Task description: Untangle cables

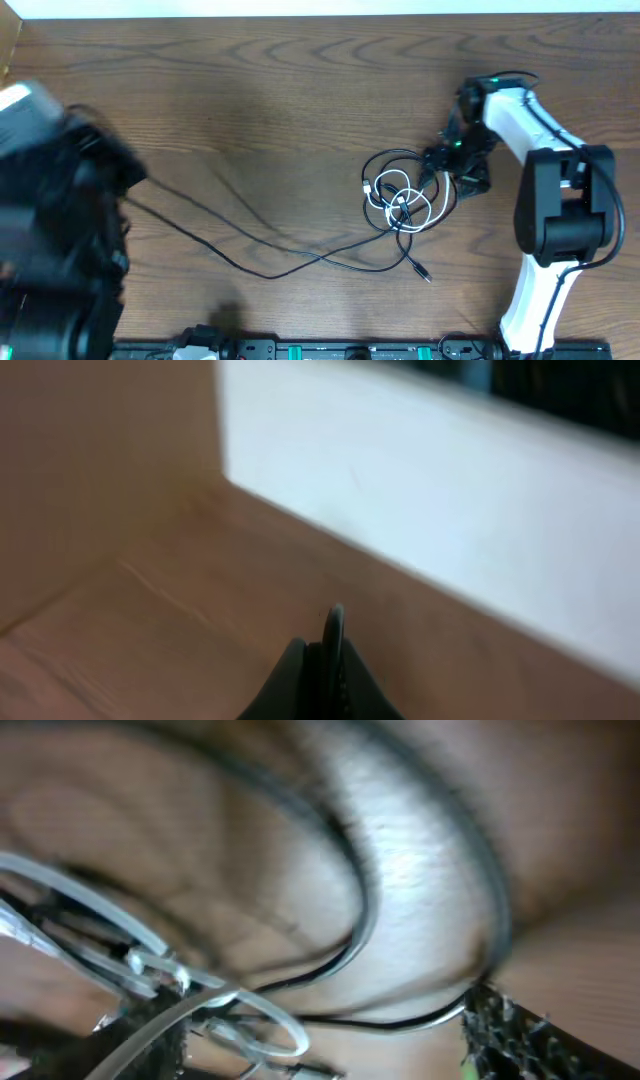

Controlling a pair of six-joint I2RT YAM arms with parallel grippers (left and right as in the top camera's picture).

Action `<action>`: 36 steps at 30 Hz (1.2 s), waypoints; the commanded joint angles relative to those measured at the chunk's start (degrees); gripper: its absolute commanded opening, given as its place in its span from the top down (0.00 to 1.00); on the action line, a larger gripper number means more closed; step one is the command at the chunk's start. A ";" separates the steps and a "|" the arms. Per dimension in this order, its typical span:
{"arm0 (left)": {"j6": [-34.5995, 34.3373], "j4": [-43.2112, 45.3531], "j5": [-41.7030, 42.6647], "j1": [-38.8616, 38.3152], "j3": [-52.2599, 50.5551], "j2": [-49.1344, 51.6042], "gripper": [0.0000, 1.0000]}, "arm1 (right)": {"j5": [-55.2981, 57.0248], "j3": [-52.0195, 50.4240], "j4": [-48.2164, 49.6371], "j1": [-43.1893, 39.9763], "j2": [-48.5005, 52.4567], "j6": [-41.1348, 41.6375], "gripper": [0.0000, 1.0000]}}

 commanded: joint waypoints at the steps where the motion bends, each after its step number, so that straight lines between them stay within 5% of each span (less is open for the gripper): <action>1: 4.37 -0.90 11.30 0.02 -0.44 3.10 0.92 | -1.70 3.26 -2.58 0.52 -1.38 -0.46 0.01; 9: 4.48 0.04 19.63 0.02 -0.44 1.90 0.92 | -2.60 17.09 -15.82 0.15 -7.43 -5.25 0.01; 15: 4.24 -1.90 19.85 0.02 -0.44 1.31 0.93 | 2.40 17.77 -18.56 6.88 -11.28 -6.56 0.01; 20: 3.85 -6.01 17.92 0.04 -0.44 2.32 0.93 | 3.82 12.81 -12.20 15.39 -11.19 -6.27 0.01; 30: 3.78 -9.75 15.74 0.04 -0.44 2.73 0.92 | 15.21 -1.66 -0.35 24.72 -11.19 9.40 0.01; 36: 3.13 -10.19 15.76 0.04 -0.44 2.75 0.92 | 15.19 -9.27 7.85 25.18 -11.19 14.99 0.17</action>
